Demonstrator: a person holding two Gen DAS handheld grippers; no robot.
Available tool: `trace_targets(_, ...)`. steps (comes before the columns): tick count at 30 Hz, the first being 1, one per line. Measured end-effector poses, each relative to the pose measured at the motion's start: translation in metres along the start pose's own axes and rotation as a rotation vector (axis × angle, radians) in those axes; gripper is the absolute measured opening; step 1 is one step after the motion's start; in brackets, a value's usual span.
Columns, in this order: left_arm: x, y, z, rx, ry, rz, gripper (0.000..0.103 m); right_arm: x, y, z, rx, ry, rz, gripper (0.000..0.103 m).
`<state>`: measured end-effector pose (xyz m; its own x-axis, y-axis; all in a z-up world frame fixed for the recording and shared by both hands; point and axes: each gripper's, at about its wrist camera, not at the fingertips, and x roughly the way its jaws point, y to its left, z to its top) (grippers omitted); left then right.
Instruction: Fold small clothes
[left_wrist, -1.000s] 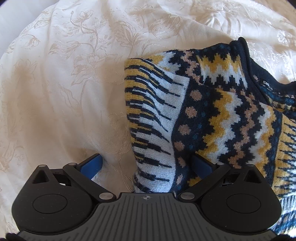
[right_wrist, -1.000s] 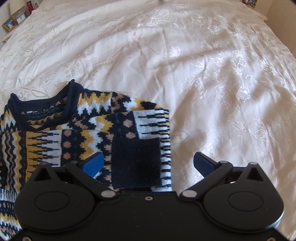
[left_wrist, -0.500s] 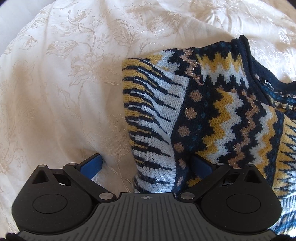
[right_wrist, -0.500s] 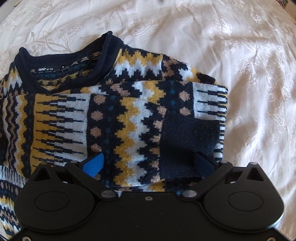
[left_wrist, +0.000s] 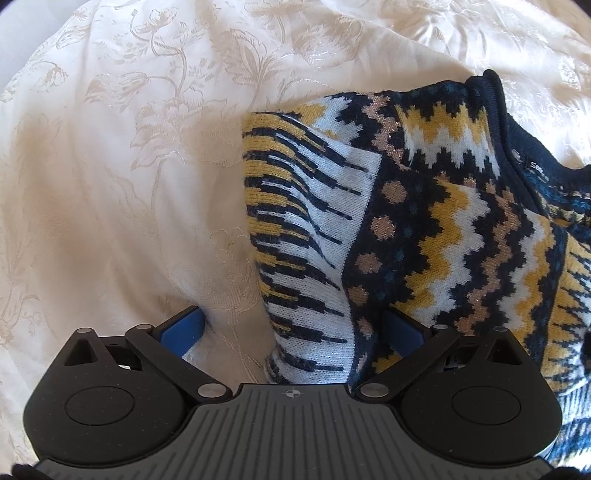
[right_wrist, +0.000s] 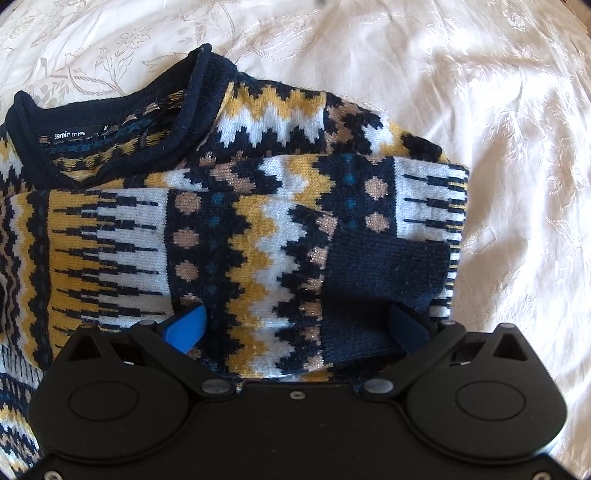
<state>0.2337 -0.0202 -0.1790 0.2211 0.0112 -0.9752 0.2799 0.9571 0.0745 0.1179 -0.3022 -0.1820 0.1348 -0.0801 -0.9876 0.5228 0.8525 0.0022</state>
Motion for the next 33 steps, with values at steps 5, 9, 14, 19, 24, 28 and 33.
trace_targets(5,0.001,0.001,0.004,-0.006,0.017,0.001,0.103,0.003,-0.001,0.003,0.003,0.002,0.003,0.103)
trace_targets(9,0.002,-0.001,0.007,-0.014,0.030,0.003,0.103,0.004,-0.001,0.003,0.007,0.003,0.005,0.103)
trace_targets(14,0.003,-0.002,0.012,-0.022,0.048,0.007,0.103,0.010,-0.004,0.006,0.015,0.005,0.010,0.103)
trace_targets(19,0.005,-0.002,0.016,-0.029,0.067,0.006,0.103,0.009,-0.005,0.007,0.015,0.010,0.011,0.103)
trace_targets(24,0.007,0.000,0.022,-0.035,0.083,0.005,0.103,0.009,-0.005,0.009,0.018,0.017,0.011,0.103)
trace_targets(28,0.008,0.004,0.025,-0.051,0.090,-0.008,0.103,0.010,-0.004,0.010,0.019,0.023,0.010,0.103)
trace_targets(33,0.011,0.012,0.022,-0.088,0.093,-0.023,0.103,0.010,-0.004,0.013,0.021,0.030,0.010,0.103)
